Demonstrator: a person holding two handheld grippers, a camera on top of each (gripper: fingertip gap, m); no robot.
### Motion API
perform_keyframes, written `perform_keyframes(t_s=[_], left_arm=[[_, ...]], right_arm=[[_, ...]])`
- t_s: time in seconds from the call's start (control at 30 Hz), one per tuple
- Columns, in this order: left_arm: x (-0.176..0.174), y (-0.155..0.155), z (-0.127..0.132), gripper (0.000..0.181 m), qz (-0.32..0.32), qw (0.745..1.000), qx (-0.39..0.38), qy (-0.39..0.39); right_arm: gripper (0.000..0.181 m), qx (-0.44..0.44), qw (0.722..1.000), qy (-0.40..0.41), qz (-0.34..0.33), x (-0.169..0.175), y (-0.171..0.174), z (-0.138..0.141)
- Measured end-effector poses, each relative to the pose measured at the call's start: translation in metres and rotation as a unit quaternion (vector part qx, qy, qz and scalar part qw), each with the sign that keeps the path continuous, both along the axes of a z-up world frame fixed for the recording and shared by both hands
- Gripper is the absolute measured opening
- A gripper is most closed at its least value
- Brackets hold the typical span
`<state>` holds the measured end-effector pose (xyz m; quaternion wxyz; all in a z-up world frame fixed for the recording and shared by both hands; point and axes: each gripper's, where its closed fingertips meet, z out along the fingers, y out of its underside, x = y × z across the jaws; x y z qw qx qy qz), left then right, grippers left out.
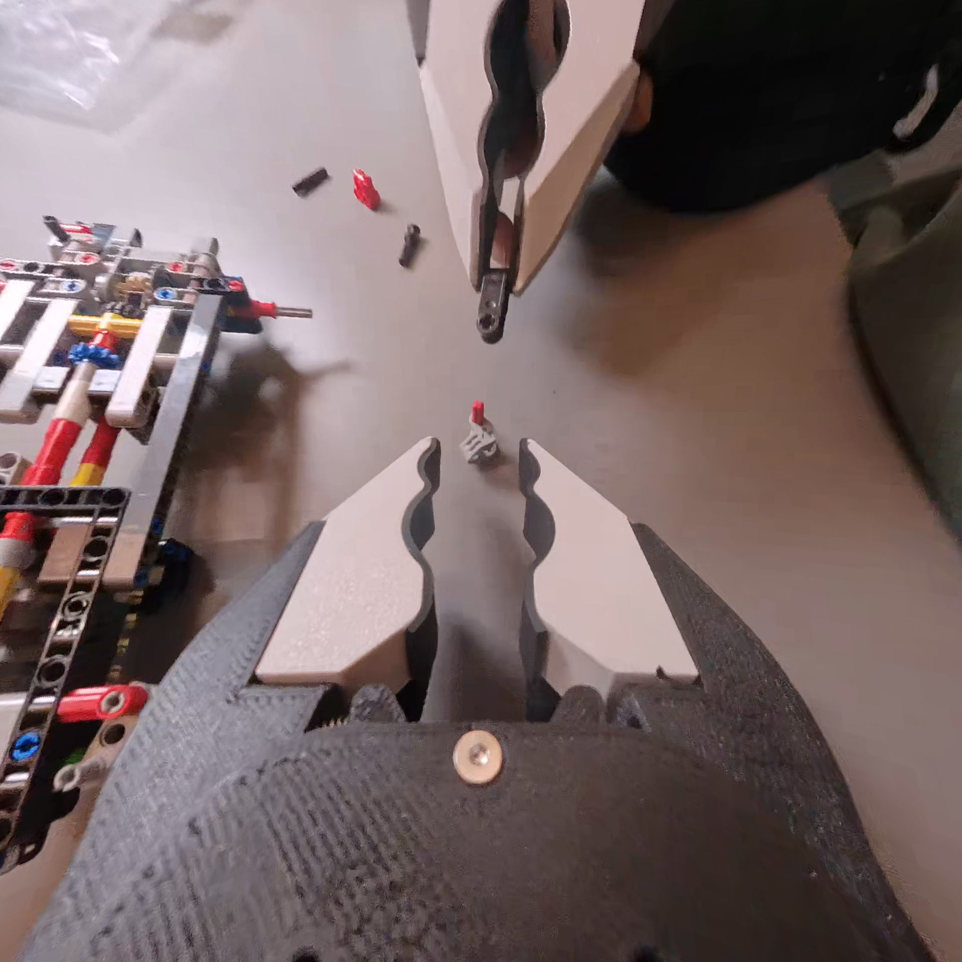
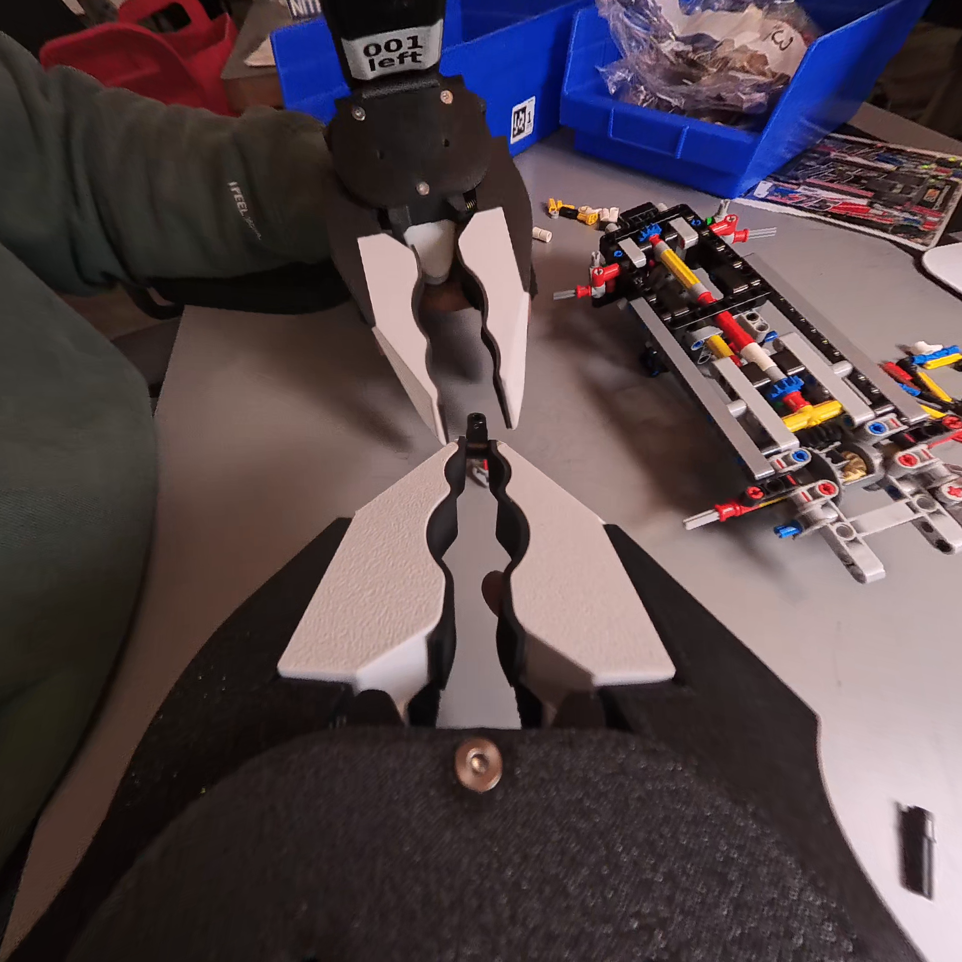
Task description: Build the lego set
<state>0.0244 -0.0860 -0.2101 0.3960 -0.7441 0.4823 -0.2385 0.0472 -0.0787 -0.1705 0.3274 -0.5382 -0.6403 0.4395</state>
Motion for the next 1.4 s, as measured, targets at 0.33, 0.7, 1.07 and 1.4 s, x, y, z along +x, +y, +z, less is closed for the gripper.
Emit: perform_keyframes(t_s=[0.33, 0.7, 1.07, 1.4], left_arm=[[0.009, -0.001, -0.020, 0.011, -0.084, 0.995, -0.003, 0.059], [0.012, 0.003, -0.002, 0.008, -0.060, 0.998, -0.005, -0.017], [0.016, -0.001, 0.042, 0.007, -0.058, 0.981, -0.063, -0.173], [0.017, -0.002, 0.032, 0.007, -0.059, 0.985, -0.066, -0.148]], right_arm=[[0.005, -0.012, 1.000, -0.011, -0.014, 0.007, 0.010, -0.006], [0.005, -0.009, 1.000, -0.016, -0.010, 0.009, 0.011, -0.012], [0.004, -0.048, 0.998, 0.028, -0.032, 0.002, 0.008, 0.008], [0.004, -0.062, 0.998, 0.000, -0.024, 0.003, 0.004, 0.002]])
